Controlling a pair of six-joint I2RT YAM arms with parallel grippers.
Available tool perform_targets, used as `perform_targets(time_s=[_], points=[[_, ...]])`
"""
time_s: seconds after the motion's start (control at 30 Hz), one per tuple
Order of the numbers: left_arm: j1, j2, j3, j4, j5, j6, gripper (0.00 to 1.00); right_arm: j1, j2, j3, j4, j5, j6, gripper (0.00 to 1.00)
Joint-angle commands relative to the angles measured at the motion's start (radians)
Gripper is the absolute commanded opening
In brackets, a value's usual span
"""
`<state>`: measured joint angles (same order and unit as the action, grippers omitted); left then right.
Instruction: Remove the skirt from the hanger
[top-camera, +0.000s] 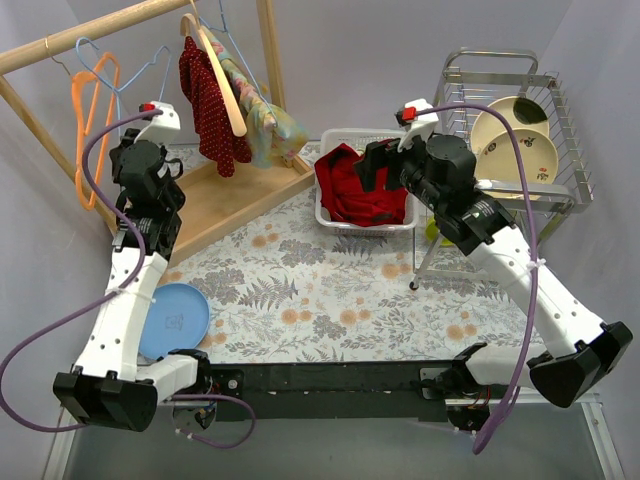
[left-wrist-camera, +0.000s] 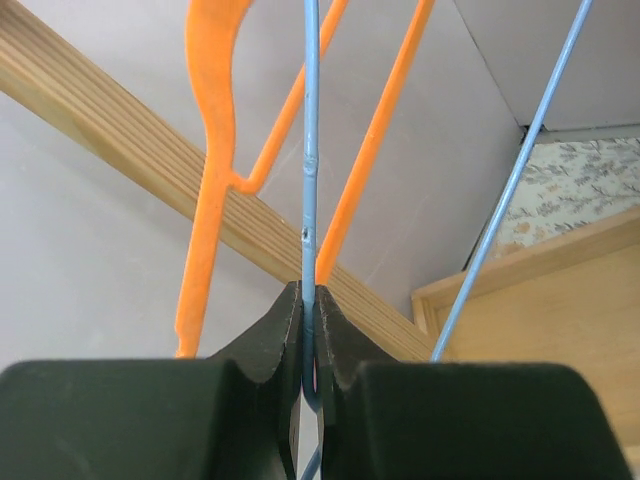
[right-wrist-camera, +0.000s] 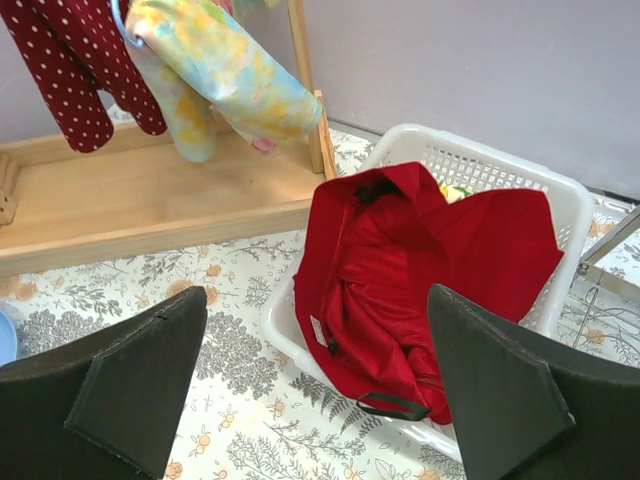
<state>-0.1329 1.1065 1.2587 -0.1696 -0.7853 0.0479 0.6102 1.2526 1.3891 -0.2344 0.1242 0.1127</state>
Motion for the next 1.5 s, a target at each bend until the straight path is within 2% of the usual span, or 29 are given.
perform_targets(time_s=[0.0,0.1,0.3,0.47,0.77,1.0,1.07,1.1,1.23,1.37,1.47], points=[[-0.001,0.030,0.067,0.163,-0.042,0.096,0.00,0.005,-0.056,-0.027,0.044,0.008,-0.007,0.98],[-0.001,0.055,0.080,0.234,-0.066,0.142,0.00,0.005,-0.079,-0.038,0.047,0.005,-0.011,0.98],[0.007,0.115,0.149,0.242,-0.045,0.125,0.00,0.005,-0.131,-0.076,0.056,0.015,-0.021,0.98],[0.022,0.193,0.238,0.174,-0.049,0.080,0.00,0.006,-0.186,-0.114,0.061,-0.011,-0.013,0.98],[0.035,0.237,0.211,0.139,-0.048,0.029,0.00,0.006,-0.283,-0.151,0.072,-0.008,-0.012,0.98],[0.044,0.265,0.177,0.069,-0.032,-0.043,0.00,0.008,-0.314,-0.179,0.090,-0.069,0.035,0.98],[0.046,0.237,0.168,0.058,-0.043,-0.095,0.21,0.008,-0.309,-0.150,0.038,-0.058,0.038,0.98],[0.046,0.224,0.159,0.048,-0.046,-0.111,0.46,0.008,-0.311,-0.147,0.029,-0.048,0.039,0.98],[0.044,0.153,0.162,-0.060,0.038,-0.201,0.83,0.008,-0.341,-0.151,0.023,-0.057,0.053,0.98],[0.044,0.075,0.150,-0.120,0.107,-0.357,0.98,0.008,-0.331,-0.081,-0.115,-0.043,0.067,0.98],[0.044,0.024,0.169,-0.215,0.271,-0.540,0.98,0.008,-0.338,-0.070,-0.184,-0.025,0.097,0.98]])
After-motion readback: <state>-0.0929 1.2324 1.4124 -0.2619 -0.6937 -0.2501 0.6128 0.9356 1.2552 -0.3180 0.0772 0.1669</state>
